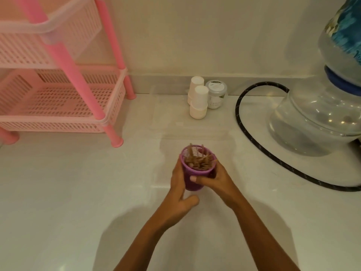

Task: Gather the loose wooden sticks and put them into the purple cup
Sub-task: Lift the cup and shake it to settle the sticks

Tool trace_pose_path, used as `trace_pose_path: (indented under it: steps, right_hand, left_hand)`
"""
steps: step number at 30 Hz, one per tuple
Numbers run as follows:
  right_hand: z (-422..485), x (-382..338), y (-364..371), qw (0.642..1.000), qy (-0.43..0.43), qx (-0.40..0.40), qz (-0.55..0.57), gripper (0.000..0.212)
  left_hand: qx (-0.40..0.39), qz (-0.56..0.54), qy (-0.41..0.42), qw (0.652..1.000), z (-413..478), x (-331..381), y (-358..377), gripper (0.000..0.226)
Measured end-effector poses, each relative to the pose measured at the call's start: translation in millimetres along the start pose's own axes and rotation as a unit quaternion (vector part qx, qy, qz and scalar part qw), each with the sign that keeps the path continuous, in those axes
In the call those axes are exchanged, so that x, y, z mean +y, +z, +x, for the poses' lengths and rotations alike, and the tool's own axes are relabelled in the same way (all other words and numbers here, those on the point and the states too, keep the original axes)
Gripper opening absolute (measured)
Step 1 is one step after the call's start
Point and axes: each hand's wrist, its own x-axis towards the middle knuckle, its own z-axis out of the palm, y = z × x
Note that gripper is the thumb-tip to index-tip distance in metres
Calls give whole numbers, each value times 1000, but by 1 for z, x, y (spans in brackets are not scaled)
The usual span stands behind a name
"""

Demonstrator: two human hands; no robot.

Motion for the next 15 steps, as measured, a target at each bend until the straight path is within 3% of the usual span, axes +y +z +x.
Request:
trace_pose_path:
  steps: [4,7,11,13,15]
  right_hand:
    - [2,-4,1,997,6,-44,-56,84]
    - [2,-2,2,999,27,-35,-21,87]
    - [-12,-2,13,998,18,-64,11,91]
    - [-18,-13,23,998,14,-40,40,81]
    - [-18,-29,24,998,2,16,69,91]
  left_hand:
    - [13,-53,-10,998,1,0,-10,91]
    - [-15,-31,5,999,3,1,-5,91]
    - [91,-115,-8,989,8,13,-13,99]
    - [109,-121,9,987,7,19,-15,108]
    - [101,-126,16,987,4,23,-4,113]
